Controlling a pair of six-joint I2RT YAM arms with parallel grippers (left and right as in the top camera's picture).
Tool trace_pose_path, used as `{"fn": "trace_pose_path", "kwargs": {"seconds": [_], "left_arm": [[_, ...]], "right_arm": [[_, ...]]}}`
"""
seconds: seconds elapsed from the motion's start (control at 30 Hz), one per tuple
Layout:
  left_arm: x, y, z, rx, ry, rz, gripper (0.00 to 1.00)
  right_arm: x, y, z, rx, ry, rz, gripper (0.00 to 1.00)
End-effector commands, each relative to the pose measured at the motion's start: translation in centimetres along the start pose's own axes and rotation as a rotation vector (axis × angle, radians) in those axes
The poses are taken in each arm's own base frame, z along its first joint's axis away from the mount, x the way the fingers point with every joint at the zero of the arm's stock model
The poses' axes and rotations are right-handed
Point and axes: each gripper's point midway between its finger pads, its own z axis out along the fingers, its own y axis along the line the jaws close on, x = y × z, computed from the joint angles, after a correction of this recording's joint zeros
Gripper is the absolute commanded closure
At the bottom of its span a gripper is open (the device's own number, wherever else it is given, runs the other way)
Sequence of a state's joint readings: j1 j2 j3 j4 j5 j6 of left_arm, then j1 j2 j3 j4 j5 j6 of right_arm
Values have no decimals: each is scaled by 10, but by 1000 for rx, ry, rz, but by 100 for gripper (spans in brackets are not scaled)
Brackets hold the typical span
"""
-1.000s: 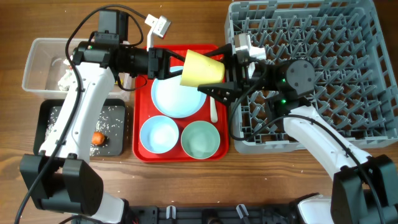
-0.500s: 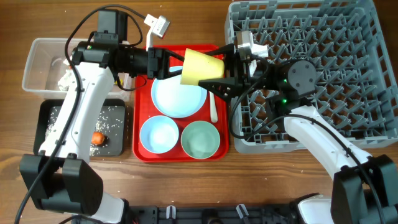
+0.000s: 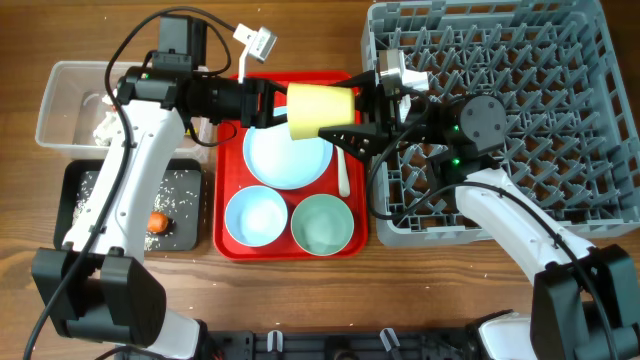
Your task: Sort waste into correct bins and load items into the dishwasher rack
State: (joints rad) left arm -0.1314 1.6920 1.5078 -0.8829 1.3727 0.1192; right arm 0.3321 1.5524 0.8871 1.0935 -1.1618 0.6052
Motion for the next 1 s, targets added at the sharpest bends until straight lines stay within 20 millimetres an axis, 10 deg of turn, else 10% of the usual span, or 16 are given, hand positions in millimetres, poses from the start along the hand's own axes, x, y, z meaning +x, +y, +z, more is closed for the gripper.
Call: {"fn": "trace_pose_path", "kwargs": {"seconds": [0.0,0.4,0.7,0.97], "left_arm": [[-2,24,-2,-132,3,12,87],[-2,25,-3,-139,3,10,96],[-6,33,-16,-172,-26,-11,78],[5,70,-27,-398,-2,-86,96]], "right_arm": [[-2,18,5,-80,27,-33,44],[-4,14,2,-66,23,-37,42],[-4,14,2,-67,24,-37,59],[3,10,-7,-68,60,4,60]]}}
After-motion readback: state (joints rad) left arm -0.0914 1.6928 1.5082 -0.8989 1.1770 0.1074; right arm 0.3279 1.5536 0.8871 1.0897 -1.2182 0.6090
